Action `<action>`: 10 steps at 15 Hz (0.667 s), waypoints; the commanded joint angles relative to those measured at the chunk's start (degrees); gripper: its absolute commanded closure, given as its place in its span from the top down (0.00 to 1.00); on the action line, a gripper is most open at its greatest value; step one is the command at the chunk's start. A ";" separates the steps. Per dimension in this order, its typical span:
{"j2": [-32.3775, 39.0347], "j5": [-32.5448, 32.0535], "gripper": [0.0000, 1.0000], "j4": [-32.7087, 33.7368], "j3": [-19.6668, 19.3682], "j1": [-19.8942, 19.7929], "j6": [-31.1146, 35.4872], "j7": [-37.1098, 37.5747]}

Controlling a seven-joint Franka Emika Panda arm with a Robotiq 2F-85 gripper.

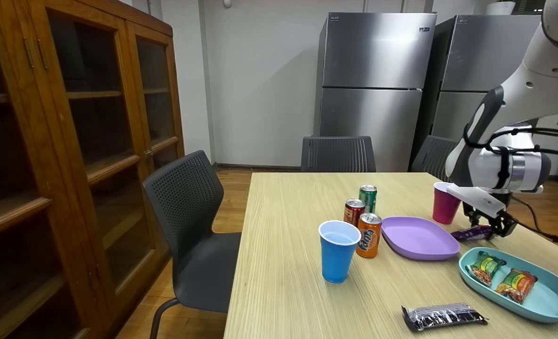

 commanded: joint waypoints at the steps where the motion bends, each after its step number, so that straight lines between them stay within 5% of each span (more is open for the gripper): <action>1: -1.64 0.24 0.21 -0.05 1.54 -1.97 -1.37 -0.44; 3: -3.53 0.33 0.08 -2.40 2.06 -2.54 -0.86 -1.53; 10: -12.48 0.94 0.04 -14.02 3.41 -4.29 1.68 -5.72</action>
